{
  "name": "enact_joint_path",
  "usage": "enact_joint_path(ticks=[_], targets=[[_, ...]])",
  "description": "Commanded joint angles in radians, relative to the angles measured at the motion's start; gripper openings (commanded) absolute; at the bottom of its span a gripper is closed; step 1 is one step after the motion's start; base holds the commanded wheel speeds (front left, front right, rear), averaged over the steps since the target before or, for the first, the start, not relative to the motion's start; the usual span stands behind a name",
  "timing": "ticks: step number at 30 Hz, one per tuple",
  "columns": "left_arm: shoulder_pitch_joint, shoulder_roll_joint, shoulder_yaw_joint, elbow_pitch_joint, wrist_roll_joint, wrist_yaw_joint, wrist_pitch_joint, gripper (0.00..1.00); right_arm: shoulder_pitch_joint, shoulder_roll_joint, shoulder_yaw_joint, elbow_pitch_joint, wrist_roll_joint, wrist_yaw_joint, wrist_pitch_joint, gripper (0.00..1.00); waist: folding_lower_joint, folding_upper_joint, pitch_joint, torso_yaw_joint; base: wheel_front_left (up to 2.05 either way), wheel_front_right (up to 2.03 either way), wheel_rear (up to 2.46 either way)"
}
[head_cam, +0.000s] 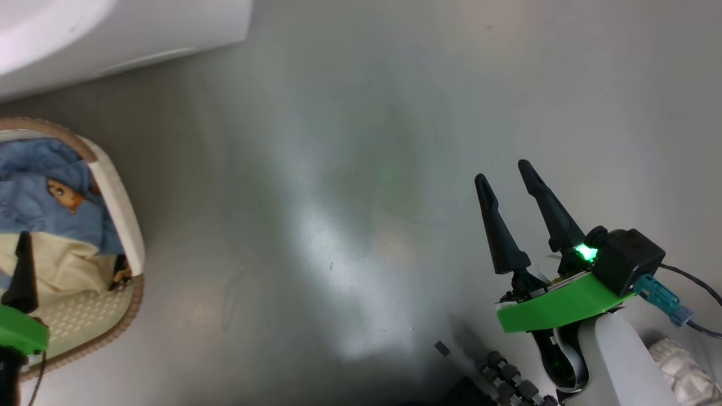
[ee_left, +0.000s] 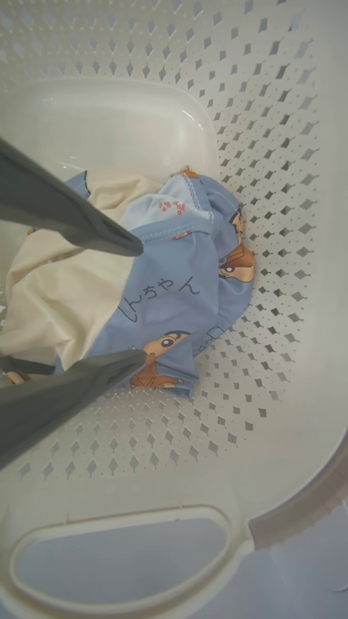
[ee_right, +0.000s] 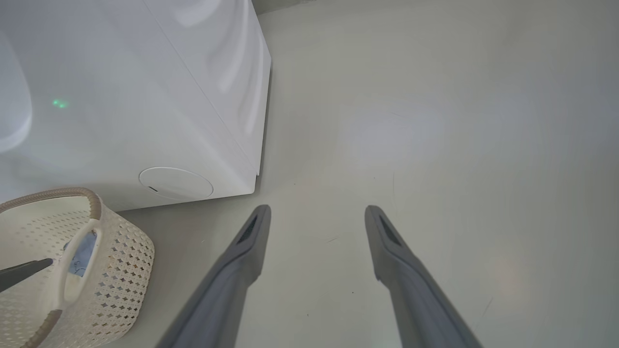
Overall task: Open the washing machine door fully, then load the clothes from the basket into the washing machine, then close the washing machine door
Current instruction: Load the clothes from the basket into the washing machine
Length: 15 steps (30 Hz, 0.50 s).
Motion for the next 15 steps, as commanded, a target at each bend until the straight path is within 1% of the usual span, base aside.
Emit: enact_joint_path(ticks=[1, 5, 10, 15], targets=[[0.004, 0.047, 0.023, 0.028, -0.012, -0.002, -0.006, 1.0, 0.018, 0.0, 0.027, -0.024, 0.008, 0.003, -0.005, 1.0, -0.0001, 0.0, 0.035, -0.028, 0.0, 0.0, 0.0], [-0.038, 0.069, 0.018, 0.114, -0.028, -0.002, -0.006, 1.0, 0.02, 0.0, 0.032, -0.026, 0.017, 0.003, -0.005, 1.0, -0.0001, 0.0, 0.047, -0.04, 0.0, 0.0, 0.0], [-0.098, 0.093, 0.002, 0.179, -0.055, -0.002, -0.006, 1.0, 0.022, 0.0, 0.038, -0.031, 0.028, 0.003, -0.005, 1.0, -0.0001, 0.0, 0.065, -0.052, 0.0, 0.0, 0.0], [-0.155, 0.124, -0.022, 0.252, -0.078, -0.002, 0.023, 1.0, 0.022, 0.0, 0.046, -0.033, 0.04, 0.003, -0.005, 1.0, -0.0001, 0.0, 0.078, -0.065, 0.0, 0.0, 0.0]])
